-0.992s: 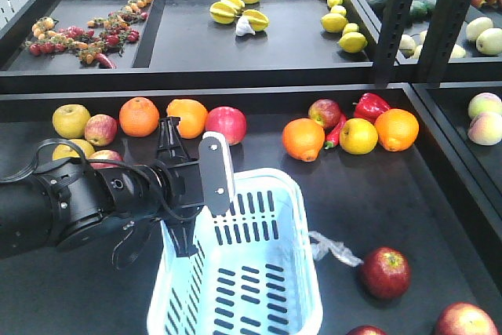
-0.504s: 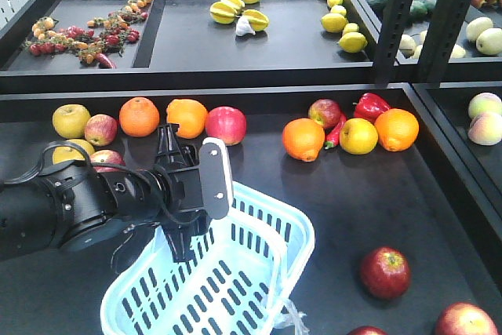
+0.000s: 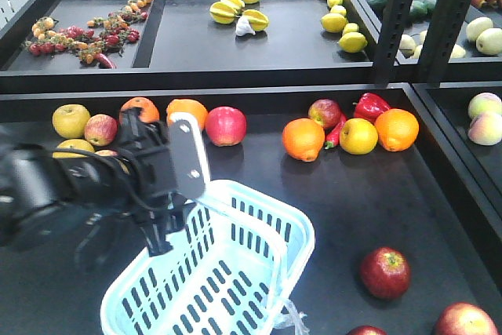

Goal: Pick three apples into basket with both arms

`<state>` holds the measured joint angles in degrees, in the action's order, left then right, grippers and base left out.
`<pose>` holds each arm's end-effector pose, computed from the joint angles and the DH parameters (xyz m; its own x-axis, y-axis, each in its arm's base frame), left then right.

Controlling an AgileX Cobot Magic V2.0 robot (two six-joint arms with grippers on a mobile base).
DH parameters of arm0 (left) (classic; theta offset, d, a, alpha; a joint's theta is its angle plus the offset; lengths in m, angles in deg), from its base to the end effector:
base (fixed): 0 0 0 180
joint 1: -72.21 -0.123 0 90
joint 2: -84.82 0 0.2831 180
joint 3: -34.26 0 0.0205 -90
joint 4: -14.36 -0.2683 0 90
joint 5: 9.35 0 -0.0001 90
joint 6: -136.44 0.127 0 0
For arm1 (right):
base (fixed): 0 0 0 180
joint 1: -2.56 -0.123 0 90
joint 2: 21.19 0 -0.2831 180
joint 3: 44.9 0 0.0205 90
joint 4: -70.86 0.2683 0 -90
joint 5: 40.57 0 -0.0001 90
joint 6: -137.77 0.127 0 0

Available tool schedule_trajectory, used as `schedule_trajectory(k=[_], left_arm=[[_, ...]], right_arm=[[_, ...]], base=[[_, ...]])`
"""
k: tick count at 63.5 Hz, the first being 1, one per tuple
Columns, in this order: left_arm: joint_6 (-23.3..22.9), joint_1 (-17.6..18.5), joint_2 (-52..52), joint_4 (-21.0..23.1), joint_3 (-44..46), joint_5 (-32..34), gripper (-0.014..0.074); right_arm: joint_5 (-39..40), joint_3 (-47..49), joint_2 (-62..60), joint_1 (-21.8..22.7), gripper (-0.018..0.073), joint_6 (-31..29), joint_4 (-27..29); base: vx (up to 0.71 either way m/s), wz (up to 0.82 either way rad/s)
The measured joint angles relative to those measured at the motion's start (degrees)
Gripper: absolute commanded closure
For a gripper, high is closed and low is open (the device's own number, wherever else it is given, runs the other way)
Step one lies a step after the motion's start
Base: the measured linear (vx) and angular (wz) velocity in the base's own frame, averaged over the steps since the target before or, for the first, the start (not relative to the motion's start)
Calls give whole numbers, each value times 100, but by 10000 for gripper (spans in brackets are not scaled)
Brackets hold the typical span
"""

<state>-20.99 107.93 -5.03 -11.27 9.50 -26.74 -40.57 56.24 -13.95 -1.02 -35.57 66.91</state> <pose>0.2923 -0.1899 0.2295 0.0064 0.8911 -0.4538 0.7275 0.3071 0.6135 0.1119 0.0070 0.2059 0.0649 0.0514 -0.9966 -0.0656 0.9967 0.0472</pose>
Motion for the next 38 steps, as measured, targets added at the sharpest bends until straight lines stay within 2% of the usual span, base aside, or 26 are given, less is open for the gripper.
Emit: schedule_trajectory(k=[13, 17, 21, 29, 38], left_arm=[[-8, 0, -1103, 1051, 0, -1142, 10], [-136, 0, -1439, 1207, -1, -1369, 10], [-456, 0, -1817, 1240, -6, -1498, 10], [-1562, 0, -2586, 1056, -6, -1666, 10], [-3592, 0, -3265, 203, -6, -2222, 10]], right_arm=[[0, 0, 0, 0, 568, 0, 0], [0, 0, 0, 0, 568, 0, 0], [0, 0, 0, 0, 568, 0, 0], [0, 0, 0, 0, 568, 0, 0], [0, 0, 0, 0, 568, 0, 0]], base=[[0, 0], [0, 0], [0, 0], [0, 0], [0, 0]])
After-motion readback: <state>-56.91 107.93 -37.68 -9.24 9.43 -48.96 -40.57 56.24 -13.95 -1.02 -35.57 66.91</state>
